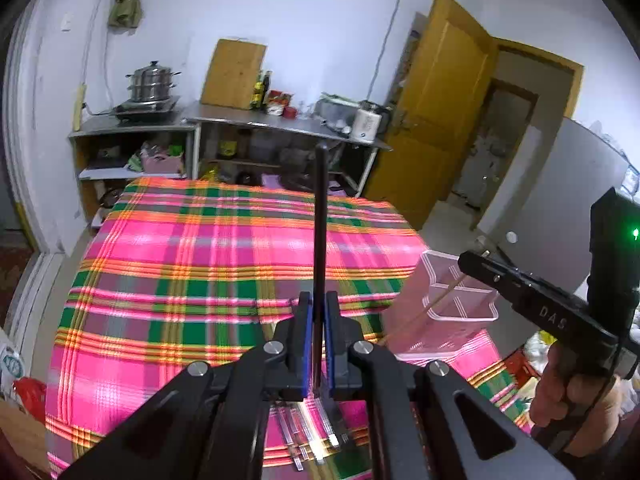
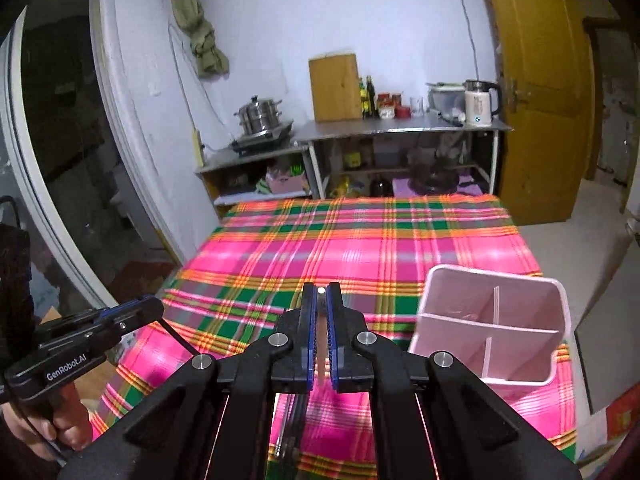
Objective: Organize utensils
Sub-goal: 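Lift the chopsticks in both tools and carry them over the pink basket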
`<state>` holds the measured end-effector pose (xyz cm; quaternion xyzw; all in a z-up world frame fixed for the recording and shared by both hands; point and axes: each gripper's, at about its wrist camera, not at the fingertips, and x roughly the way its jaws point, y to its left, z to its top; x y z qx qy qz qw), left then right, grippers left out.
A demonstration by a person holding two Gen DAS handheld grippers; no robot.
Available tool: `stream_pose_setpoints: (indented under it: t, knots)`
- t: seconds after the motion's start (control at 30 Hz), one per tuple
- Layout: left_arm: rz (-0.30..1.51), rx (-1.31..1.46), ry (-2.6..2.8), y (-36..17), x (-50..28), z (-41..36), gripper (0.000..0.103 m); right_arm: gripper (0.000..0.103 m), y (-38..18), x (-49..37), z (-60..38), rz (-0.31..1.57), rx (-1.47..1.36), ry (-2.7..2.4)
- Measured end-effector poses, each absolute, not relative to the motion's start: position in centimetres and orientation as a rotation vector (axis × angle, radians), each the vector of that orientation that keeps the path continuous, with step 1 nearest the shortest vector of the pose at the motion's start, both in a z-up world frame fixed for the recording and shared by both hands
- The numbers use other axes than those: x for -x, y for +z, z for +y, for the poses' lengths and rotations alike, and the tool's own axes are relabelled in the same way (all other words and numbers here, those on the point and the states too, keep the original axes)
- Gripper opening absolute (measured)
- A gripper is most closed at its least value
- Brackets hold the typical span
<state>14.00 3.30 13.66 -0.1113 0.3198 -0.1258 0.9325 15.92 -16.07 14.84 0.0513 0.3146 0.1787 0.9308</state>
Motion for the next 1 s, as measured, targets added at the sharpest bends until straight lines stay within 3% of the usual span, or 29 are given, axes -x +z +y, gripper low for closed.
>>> stream_pose_setpoints:
  t: [0.57,1.0]
  knots:
    - [0.601,0.230,-0.492,20.0,-19.3,-7.1,0.006,0.005,21.0,-15.7,-26.7,0.493,-0.211,0.203]
    - [0.733,0.215,-0.510,13.3,-23.2,-11.4,0.006,0.005,14.6,-19.9,-28.4,0.611,-0.264,0.187]
